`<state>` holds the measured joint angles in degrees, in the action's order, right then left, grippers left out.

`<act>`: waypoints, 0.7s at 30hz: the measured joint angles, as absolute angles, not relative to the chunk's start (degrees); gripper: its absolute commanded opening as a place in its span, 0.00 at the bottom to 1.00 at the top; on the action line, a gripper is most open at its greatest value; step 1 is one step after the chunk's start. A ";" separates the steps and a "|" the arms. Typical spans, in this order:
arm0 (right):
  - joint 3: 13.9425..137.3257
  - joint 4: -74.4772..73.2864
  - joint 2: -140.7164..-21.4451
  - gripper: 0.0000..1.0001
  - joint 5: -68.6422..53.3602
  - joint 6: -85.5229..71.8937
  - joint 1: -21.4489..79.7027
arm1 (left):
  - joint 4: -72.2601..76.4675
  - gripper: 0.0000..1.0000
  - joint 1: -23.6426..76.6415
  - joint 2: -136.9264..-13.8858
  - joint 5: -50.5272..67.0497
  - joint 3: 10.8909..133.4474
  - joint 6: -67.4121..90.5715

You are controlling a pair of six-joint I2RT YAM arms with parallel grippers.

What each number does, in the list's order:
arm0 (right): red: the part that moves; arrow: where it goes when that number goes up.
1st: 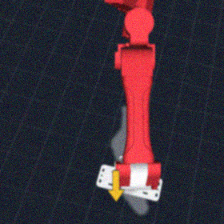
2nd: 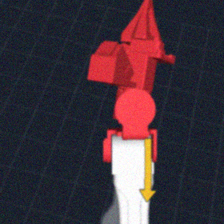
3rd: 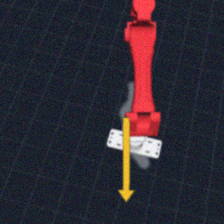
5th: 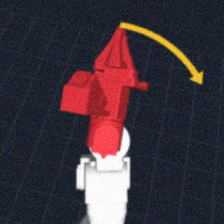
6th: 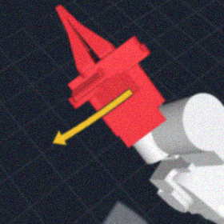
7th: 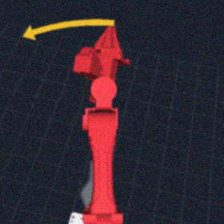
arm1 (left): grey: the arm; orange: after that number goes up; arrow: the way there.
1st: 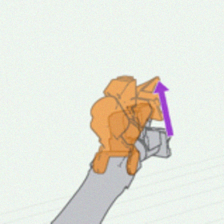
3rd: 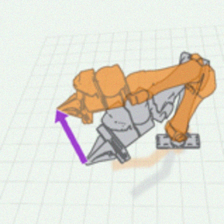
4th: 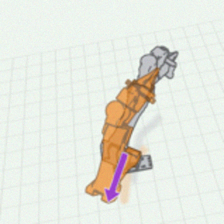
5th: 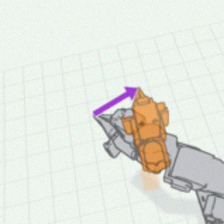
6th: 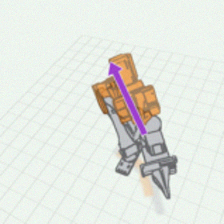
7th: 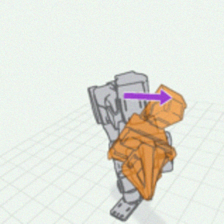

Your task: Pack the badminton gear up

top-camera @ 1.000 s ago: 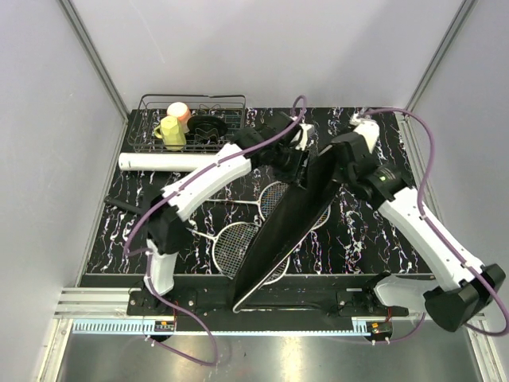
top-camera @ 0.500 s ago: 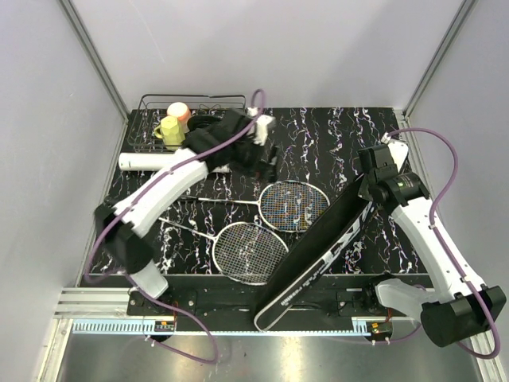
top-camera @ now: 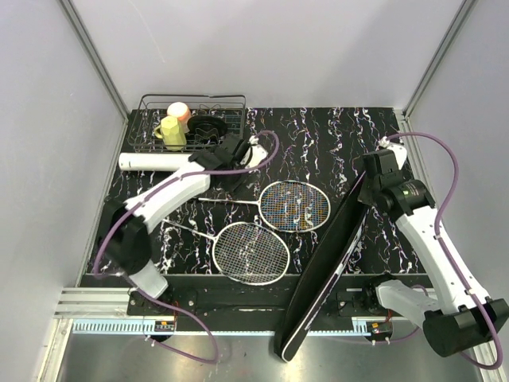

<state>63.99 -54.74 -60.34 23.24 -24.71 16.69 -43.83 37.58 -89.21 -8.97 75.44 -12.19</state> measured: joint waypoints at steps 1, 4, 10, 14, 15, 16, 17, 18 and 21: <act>64.01 -54.74 -59.94 0.00 22.85 -24.67 16.69 | -43.24 0.68 36.67 -92.47 -7.92 77.56 -13.41; 64.01 -54.74 -58.46 0.00 22.24 -24.67 16.69 | -42.94 0.69 34.46 -101.10 -4.23 82.74 -16.47; 64.01 -54.74 -56.49 0.00 20.64 -24.67 16.69 | -41.39 0.70 33.21 -108.95 -0.67 83.59 -23.18; 64.01 -54.76 -56.38 0.00 19.75 -24.67 16.69 | -42.35 0.69 33.04 -112.57 2.15 86.04 -26.63; 64.01 -54.76 -56.38 0.00 19.75 -24.67 16.69 | -42.74 0.69 32.91 -113.58 2.90 86.78 -27.22; 64.01 -54.76 -56.38 0.00 19.75 -24.64 16.69 | -42.98 0.69 32.75 -114.50 3.49 87.29 -27.68; 64.01 -54.76 -56.38 0.00 19.75 -24.64 16.69 | -43.11 0.69 32.60 -115.35 4.03 87.42 -28.21; 64.01 -54.76 -56.42 0.00 19.77 -24.62 16.69 | -43.48 0.68 32.49 -116.01 4.43 87.42 -28.56; 64.01 -54.72 -56.75 0.00 19.86 -24.69 16.69 | -44.47 0.68 32.32 -117.54 5.58 87.33 -29.15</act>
